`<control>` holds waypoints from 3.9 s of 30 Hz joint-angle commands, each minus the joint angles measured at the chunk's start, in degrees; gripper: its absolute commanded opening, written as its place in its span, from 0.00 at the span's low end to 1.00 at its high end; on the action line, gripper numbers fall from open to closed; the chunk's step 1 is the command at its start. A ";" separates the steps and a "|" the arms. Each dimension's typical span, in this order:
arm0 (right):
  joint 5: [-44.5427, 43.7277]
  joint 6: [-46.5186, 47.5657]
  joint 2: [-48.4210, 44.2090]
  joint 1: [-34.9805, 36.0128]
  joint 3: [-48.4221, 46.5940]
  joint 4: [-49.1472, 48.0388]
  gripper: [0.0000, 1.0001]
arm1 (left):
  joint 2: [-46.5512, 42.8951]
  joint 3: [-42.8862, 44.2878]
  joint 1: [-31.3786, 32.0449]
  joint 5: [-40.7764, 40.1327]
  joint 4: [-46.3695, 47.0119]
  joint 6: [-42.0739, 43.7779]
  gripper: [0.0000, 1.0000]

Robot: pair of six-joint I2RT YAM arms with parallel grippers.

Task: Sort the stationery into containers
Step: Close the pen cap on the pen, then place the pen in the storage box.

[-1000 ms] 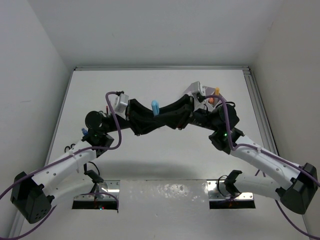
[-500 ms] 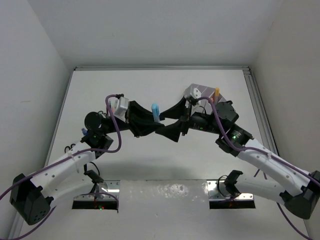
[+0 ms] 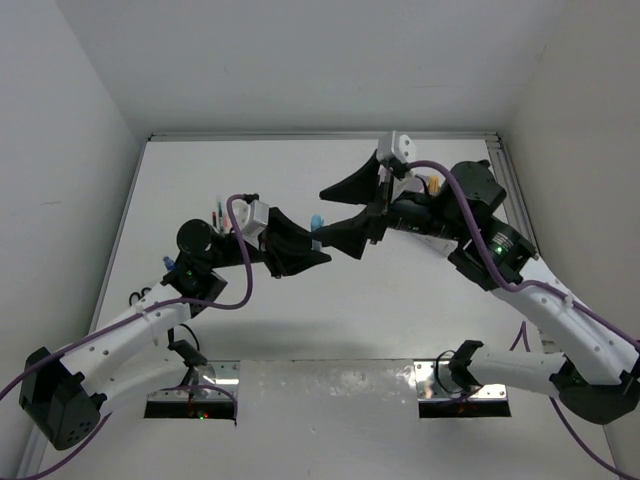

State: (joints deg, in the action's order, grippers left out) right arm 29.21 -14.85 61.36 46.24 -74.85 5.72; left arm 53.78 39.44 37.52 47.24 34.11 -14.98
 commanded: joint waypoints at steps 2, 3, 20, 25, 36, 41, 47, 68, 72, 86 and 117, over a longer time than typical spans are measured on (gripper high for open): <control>1.73 0.53 3.76 0.61 -1.18 0.09 0.73 | -1.48 2.13 0.54 0.92 0.87 1.71 0.00; 1.73 0.35 4.02 0.78 -1.09 -0.26 0.72 | -1.48 2.13 0.63 0.92 0.96 1.62 0.00; 0.24 -1.76 1.14 3.59 20.43 -10.72 0.00 | -1.23 5.02 0.28 -5.14 15.98 -6.10 0.00; -3.90 -6.41 -2.47 4.39 36.16 -20.98 0.00 | 0.18 7.58 -1.31 -5.50 25.03 -12.96 0.00; -4.08 -11.07 -1.25 6.49 47.07 -27.25 0.00 | 0.63 10.75 -1.39 -3.65 29.00 -16.92 0.00; -5.82 -11.08 -0.19 7.46 47.16 -25.76 0.00 | 0.19 10.22 -1.39 -3.48 28.30 -15.78 0.00; -11.36 -9.32 -1.77 7.55 38.58 -16.54 0.13 | -1.48 6.27 -1.39 -0.84 24.45 -13.23 0.00; -24.51 -3.26 -5.81 9.22 25.29 -16.20 0.00 | -2.71 0.99 -1.22 -5.84 11.87 -6.14 0.53; -37.00 -0.18 -7.66 9.22 21.59 -9.68 0.00 | -3.15 0.20 -1.22 -7.16 -0.39 3.19 1.00; -50.96 17.23 -4.26 -18.95 22.12 -4.06 0.00 | -8.78 -1.73 -1.22 -29.31 -20.22 14.63 1.00; 14.21 15.29 25.56 -55.73 27.65 -39.98 0.00 | -2.45 -1.47 -5.87 -31.78 -18.55 15.78 1.00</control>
State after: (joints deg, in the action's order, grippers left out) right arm 40.91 -0.40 86.11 -8.69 -47.66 -26.72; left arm 50.92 36.62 32.82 15.11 12.97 0.62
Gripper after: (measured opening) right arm 0.272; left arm 0.996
